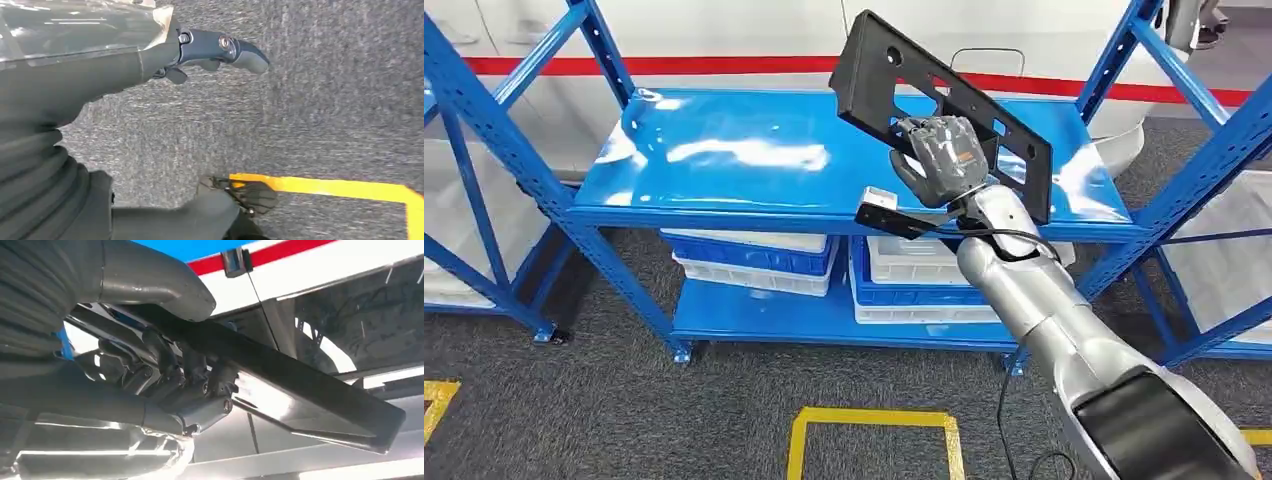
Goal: Take the parts from the cabinet and place them on the table.
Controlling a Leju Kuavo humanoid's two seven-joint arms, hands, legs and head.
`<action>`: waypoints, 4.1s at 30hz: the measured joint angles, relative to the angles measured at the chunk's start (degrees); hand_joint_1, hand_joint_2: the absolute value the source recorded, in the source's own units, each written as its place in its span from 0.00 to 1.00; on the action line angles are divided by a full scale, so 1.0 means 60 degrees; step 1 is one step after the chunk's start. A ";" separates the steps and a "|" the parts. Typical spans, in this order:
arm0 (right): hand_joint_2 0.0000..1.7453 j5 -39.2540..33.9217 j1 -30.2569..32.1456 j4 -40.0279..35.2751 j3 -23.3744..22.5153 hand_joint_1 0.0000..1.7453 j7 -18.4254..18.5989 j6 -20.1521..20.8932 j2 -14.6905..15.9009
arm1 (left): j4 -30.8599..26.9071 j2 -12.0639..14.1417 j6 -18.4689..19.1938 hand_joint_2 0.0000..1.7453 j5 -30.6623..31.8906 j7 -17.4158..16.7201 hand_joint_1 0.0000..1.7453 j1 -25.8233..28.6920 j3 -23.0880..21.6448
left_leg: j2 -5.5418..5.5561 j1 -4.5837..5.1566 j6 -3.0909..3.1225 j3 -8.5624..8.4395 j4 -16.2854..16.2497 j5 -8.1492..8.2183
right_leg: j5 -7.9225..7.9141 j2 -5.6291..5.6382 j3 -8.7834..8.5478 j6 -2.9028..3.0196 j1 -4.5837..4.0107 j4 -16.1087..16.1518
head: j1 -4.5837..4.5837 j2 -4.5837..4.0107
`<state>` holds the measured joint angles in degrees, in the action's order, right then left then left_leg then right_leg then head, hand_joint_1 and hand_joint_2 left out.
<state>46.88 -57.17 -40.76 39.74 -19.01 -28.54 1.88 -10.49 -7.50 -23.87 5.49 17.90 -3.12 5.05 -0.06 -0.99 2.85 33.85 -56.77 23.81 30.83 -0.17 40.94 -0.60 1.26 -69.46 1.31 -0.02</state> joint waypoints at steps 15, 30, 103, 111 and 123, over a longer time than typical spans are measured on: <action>1.00 0.0153 0.0115 -0.0346 0.0044 1.00 0.0164 0.0080 0.0095 | 0.0004 0.0022 0.0095 1.00 0.0146 0.0033 0.00 0.0033 -0.0015 | 0.0039 -0.0025 -0.0590 0.1413 -0.1779 0.1032 | -0.0728 -0.0009 -0.1464 0.0290 0.0029 0.1973 | 0.0040 0.0000; 1.00 0.0178 0.0245 -0.0419 -0.0004 1.00 0.0178 0.0069 0.0157 | 0.0004 0.0029 0.0087 1.00 0.0146 0.0033 0.00 -0.0037 -0.0011 | -0.0022 0.0053 0.0040 -0.0148 0.0036 0.0136 | -0.0304 -0.0002 0.0000 -0.0038 -0.0058 0.0543 | -0.0048 0.0000; 1.00 0.0211 -0.0280 0.0051 -0.0357 1.00 0.0036 0.0178 -0.0757 | -0.0007 -0.0004 -0.0375 1.00 -0.0033 -0.0109 0.00 -0.0099 0.0106 | -0.0131 0.0092 -0.0322 0.1384 -0.0122 -0.1329 | 0.0070 0.0021 -0.1927 -0.0120 -0.0024 0.1678 | 0.0157 0.0000; 1.00 0.0215 -0.0274 0.0237 -0.0361 1.00 0.0047 0.0127 -0.0918 | 0.0008 0.0007 -0.0364 1.00 -0.0040 -0.0102 0.00 0.0006 0.0171 | -0.0057 -0.0015 -0.0557 0.1910 -0.3415 0.0819 | -0.1036 -0.0030 -0.0810 0.0207 -0.0029 0.1676 | 0.0186 0.0000; 1.00 0.0244 -0.0391 0.0368 -0.0583 1.00 0.0044 0.0065 -0.0947 | -0.0007 0.0033 -0.0259 1.00 -0.0022 0.0000 0.00 -0.0072 0.0175 | -0.0087 0.0135 0.0070 -0.0170 0.0153 0.0071 | -0.0328 -0.0007 0.0139 0.0054 -0.0094 0.0561 | 0.0087 0.0000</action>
<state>48.35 -59.52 -38.56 36.24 -18.75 -28.15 -3.80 -10.53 -7.30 -25.42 5.36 17.90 -3.55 6.10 -0.58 -0.18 3.27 32.83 -55.85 24.24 28.86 -0.21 41.78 -0.27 0.69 -66.09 1.83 -0.02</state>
